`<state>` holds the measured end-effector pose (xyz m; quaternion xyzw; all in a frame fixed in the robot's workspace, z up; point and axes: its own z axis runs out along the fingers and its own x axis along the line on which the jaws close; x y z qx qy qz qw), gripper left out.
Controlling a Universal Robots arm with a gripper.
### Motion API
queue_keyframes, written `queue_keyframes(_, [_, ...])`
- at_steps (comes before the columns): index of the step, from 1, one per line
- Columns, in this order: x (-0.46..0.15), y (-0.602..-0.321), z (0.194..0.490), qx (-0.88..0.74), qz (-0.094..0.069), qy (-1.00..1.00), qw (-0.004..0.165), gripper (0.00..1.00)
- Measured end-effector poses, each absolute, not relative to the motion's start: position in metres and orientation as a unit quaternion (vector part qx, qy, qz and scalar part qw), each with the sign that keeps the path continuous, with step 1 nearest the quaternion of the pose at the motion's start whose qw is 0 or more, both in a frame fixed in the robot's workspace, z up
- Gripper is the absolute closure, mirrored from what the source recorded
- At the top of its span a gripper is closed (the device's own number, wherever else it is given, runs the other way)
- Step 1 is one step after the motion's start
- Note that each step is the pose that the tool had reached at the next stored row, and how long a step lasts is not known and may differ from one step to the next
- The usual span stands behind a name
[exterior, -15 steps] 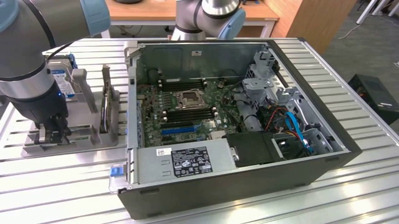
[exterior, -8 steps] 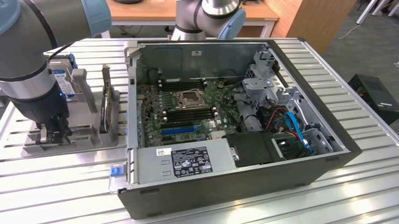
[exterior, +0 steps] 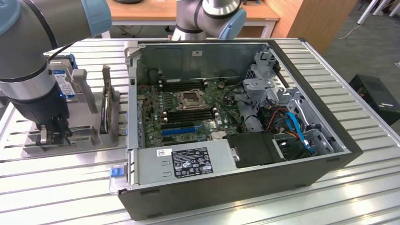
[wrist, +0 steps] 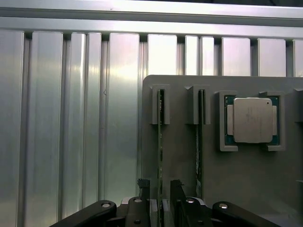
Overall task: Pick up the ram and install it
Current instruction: 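Pick up the ram and move it above insertion slot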
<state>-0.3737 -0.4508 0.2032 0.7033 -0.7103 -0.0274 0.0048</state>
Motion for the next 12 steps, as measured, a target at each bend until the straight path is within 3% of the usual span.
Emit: queue_keyframes(12, [-0.3737, -0.4519, 0.2033, 0.703, -0.027, -0.71, 0.005, 0.69])
